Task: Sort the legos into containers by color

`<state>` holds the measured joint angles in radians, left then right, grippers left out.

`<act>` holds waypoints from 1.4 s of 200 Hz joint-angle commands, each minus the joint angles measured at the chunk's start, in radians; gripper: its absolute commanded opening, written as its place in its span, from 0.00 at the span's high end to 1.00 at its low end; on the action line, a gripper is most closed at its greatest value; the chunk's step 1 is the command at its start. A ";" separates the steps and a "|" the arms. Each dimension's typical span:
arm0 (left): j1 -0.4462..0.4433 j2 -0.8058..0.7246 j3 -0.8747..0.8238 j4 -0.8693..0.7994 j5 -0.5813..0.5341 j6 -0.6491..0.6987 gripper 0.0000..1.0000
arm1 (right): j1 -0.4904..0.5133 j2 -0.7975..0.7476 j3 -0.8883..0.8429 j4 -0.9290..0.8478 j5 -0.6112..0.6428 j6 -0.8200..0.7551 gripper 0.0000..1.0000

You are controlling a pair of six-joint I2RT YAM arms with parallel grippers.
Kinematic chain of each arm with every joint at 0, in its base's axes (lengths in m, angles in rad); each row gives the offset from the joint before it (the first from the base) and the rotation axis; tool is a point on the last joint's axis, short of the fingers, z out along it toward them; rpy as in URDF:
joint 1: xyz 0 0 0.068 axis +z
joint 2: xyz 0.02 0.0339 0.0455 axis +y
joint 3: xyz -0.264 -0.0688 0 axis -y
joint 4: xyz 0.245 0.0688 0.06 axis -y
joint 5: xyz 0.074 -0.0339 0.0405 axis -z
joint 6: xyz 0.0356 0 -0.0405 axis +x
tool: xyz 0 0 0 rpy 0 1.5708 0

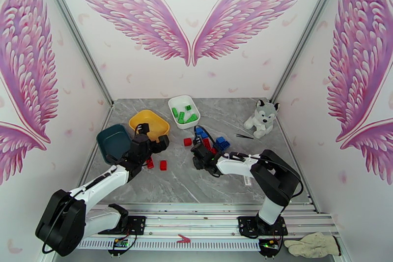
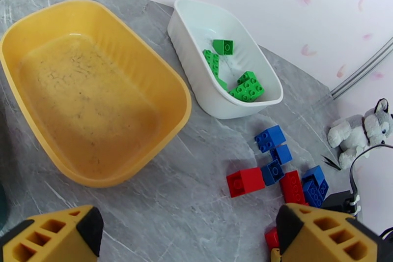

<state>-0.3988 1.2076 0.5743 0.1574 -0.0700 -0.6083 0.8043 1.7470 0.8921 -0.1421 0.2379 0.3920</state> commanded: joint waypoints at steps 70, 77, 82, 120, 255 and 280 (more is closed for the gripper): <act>0.143 0.067 0.019 0.184 0.208 -0.129 0.01 | -0.045 0.076 0.179 0.175 -0.362 0.047 0.74; 0.155 0.070 0.016 0.203 0.207 -0.144 0.01 | -0.052 0.093 0.204 0.199 -0.400 0.062 0.74; 0.164 0.073 0.012 0.218 0.209 -0.154 0.01 | -0.056 0.106 0.218 0.213 -0.420 0.069 0.74; 0.203 0.079 -0.001 0.269 0.196 -0.196 0.01 | -0.092 0.238 0.360 0.351 -0.597 0.166 0.74; 0.253 -0.155 -0.114 0.101 0.099 -0.160 0.01 | -0.126 0.620 0.921 0.394 -0.765 0.364 0.43; 0.250 -0.159 -0.123 0.073 0.100 -0.148 0.01 | -0.126 0.599 0.929 0.362 -0.749 0.335 0.30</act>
<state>-0.1509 1.0687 0.4751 0.2947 0.0406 -0.7849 0.6823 2.3524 1.7847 0.2649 -0.5091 0.7418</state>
